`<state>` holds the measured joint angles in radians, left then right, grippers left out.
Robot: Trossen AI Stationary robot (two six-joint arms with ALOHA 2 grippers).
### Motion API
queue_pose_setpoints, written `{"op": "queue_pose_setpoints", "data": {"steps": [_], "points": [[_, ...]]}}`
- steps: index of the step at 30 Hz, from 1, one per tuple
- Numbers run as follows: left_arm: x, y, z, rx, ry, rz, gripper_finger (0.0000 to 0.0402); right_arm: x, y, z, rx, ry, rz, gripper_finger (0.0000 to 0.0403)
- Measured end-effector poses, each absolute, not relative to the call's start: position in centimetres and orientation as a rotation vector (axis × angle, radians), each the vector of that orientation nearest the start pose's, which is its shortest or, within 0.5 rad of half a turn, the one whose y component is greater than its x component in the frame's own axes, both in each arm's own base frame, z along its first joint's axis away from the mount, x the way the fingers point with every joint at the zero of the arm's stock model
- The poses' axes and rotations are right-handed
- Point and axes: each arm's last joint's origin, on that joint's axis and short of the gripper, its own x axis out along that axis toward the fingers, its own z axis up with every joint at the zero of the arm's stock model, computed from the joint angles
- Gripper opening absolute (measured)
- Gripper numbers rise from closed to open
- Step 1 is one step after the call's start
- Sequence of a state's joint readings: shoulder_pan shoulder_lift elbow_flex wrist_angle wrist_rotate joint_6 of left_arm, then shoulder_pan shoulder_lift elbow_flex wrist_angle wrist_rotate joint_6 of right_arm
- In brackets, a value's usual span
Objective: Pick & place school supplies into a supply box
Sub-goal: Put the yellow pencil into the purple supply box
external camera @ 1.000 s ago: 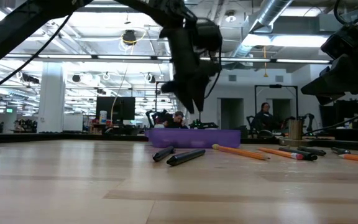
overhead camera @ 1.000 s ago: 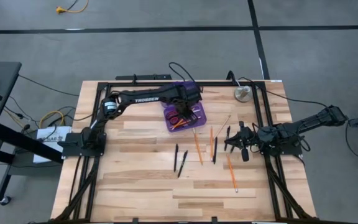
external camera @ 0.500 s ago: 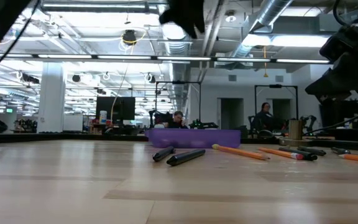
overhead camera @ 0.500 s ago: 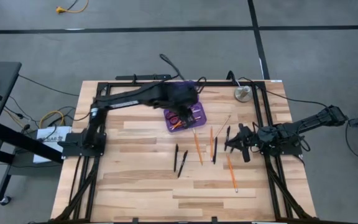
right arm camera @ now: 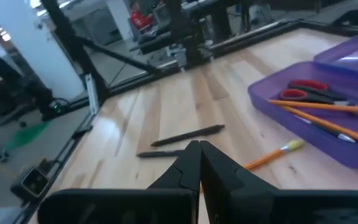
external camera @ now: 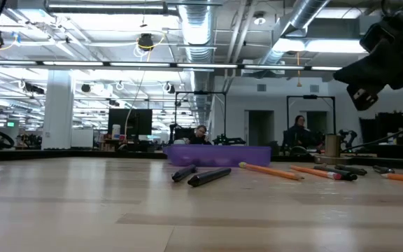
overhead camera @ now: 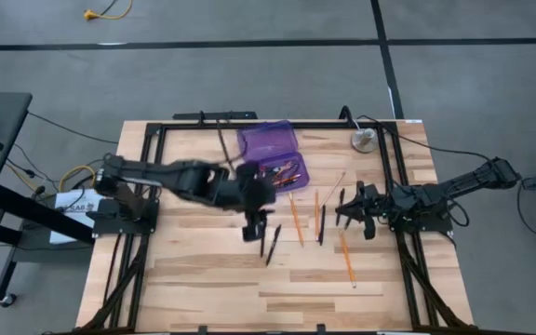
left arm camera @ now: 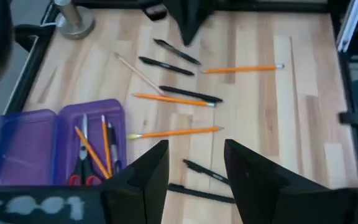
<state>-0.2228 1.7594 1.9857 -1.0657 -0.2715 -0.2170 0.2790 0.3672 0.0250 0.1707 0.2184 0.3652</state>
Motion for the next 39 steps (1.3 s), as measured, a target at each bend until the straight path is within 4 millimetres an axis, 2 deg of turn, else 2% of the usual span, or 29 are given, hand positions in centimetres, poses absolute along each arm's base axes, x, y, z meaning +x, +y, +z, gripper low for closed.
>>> {"op": "queue_pose_setpoints", "data": {"steps": [5,11,14,17,22,26,34,39], "points": [[32.6,-7.7,34.6,-0.044,0.710,0.112,0.0144,11.6,2.8,15.6,0.396,0.183,0.041,0.0000],[27.3,-6.6,27.9,-0.154,0.430,0.045,0.0144,11.5,3.4,16.0,0.480,0.228,0.098,0.0000],[24.9,-5.6,25.4,-0.145,0.271,0.026,0.0144,11.6,3.6,17.0,0.503,0.272,0.081,0.0000],[22.9,-4.2,23.8,-0.129,0.151,0.026,0.0144,11.9,3.5,18.0,0.530,0.360,0.012,0.0000],[21.1,-2.2,23.0,-0.101,0.057,-0.048,0.0144,12.9,3.9,19.3,0.625,0.517,-0.090,0.0000],[20.8,-1.2,23.0,-0.073,0.033,-0.092,0.0144,14.3,5.0,19.4,0.717,0.651,-0.114,0.0006],[20.7,-0.4,22.6,-0.065,0.069,-0.215,0.0144,17.6,7.7,17.7,0.938,0.912,-0.236,0.0084],[20.7,0.0,22.6,-0.001,0.064,-0.209,0.0144,19.0,9.1,17.9,1.061,1.033,-0.311,0.0119]]}}
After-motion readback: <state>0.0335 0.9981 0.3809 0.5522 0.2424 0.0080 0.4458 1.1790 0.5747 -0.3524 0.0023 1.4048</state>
